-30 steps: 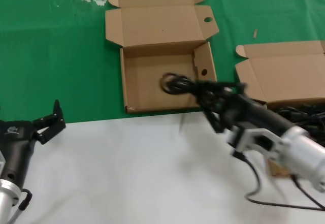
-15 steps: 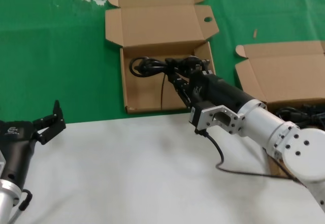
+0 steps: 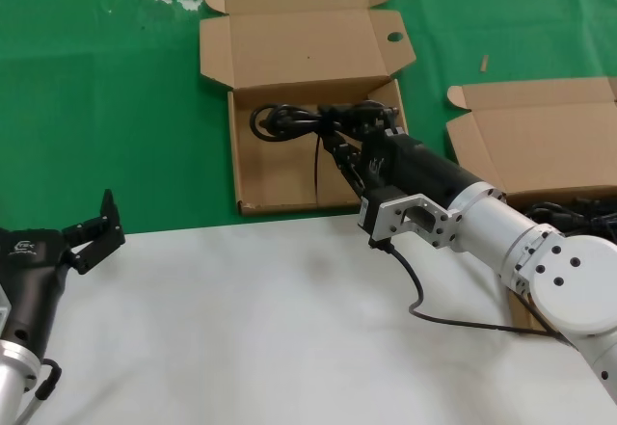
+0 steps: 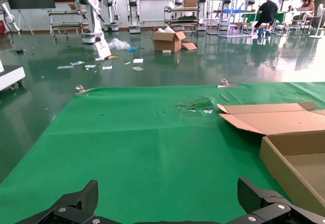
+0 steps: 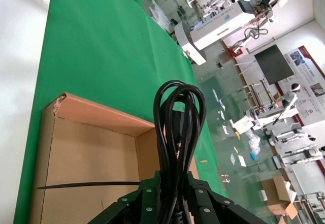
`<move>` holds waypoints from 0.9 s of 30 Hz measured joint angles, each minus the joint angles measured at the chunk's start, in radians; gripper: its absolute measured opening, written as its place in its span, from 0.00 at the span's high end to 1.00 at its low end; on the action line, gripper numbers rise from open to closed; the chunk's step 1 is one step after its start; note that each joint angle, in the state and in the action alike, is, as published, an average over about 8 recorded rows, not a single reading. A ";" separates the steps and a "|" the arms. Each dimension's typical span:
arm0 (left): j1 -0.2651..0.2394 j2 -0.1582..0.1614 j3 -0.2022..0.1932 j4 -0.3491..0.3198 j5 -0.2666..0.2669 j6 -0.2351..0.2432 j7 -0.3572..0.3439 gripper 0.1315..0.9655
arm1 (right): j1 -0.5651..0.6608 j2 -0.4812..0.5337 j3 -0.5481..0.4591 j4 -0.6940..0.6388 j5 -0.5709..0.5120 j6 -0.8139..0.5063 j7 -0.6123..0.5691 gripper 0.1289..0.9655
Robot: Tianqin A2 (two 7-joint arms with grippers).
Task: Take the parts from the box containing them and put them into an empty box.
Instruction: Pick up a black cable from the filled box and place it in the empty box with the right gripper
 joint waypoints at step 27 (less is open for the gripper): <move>0.000 0.000 0.000 0.000 0.000 0.000 0.000 0.00 | -0.022 -0.003 0.019 0.012 0.016 0.013 0.030 0.48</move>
